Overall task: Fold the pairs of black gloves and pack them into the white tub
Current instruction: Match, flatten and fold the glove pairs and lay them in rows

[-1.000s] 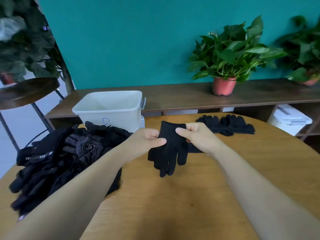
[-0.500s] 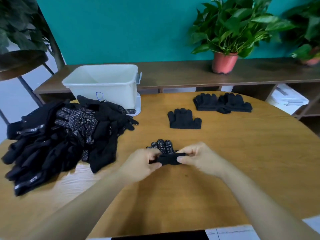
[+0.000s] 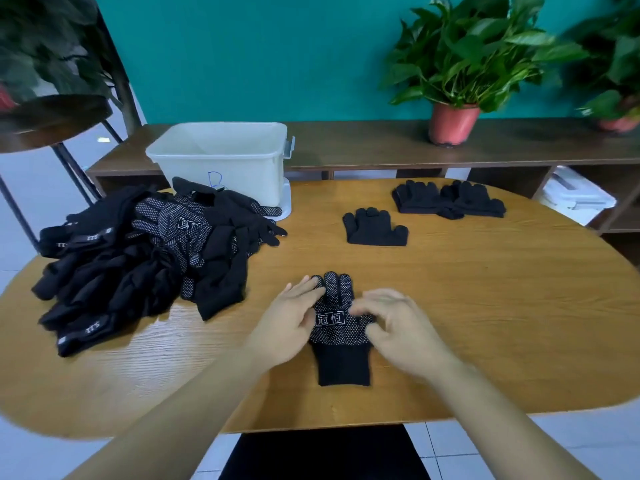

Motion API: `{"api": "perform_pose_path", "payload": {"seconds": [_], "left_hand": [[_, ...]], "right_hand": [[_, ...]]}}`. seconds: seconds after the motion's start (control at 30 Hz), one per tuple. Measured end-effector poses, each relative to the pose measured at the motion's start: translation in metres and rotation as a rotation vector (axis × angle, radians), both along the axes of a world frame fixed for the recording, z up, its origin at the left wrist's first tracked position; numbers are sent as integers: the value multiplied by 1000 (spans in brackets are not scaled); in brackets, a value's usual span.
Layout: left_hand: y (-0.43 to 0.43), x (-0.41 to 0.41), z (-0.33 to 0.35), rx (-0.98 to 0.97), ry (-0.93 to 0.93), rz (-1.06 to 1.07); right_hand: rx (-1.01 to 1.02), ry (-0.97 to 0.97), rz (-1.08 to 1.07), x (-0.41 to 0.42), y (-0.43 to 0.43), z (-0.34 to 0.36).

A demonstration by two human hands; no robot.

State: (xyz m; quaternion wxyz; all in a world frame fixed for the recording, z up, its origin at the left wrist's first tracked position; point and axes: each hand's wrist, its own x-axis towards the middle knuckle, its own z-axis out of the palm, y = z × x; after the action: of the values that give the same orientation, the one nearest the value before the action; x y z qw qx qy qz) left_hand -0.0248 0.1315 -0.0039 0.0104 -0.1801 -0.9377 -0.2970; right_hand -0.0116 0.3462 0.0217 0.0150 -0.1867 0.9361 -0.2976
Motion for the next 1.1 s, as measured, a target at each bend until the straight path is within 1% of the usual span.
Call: {"api": "perform_pose_path", "payload": {"seconds": [0.07, 0.1, 0.17, 0.23, 0.33, 0.47, 0.57, 0.63, 0.7, 0.83, 0.9, 1.0, 1.1], "left_hand": [[15, -2, -4, -129, -3, -5], [21, -1, -8, -248, -30, -8], [27, 4, -18, -461, -78, -5], [22, 7, -27, -537, -32, -11], [12, 8, -33, -536, 32, -36], [12, 8, -30, -551, 31, -15], [1, 8, -29, -481, 30, -56], [-9, 10, -31, -460, 42, -116], [-16, 15, -33, -498, 67, -162], [-20, 16, -30, -588, 99, -172], [-20, 13, -28, -603, 123, -168], [-23, 7, -22, -578, 144, -161], [-30, -1, -10, -514, 195, -122]], "right_hand": [[199, 110, -17, -9, -13, -2], [274, 105, -4, -11, -19, -7], [402, 29, 42, -9, -29, -22], [465, -11, 64, -8, -28, -38], [517, 5, 49, -9, -21, -50], [506, 2, 41, -9, -22, -50], [470, -8, 58, -7, -17, -46], [478, 28, 86, -6, -11, -43], [518, 46, 133, -2, -7, -41], [579, 10, 171, 1, -3, -42], [587, 13, 176, -1, -4, -39], [549, 38, 171, -6, -15, -26], [443, 156, 162, -17, -35, -10]]}}
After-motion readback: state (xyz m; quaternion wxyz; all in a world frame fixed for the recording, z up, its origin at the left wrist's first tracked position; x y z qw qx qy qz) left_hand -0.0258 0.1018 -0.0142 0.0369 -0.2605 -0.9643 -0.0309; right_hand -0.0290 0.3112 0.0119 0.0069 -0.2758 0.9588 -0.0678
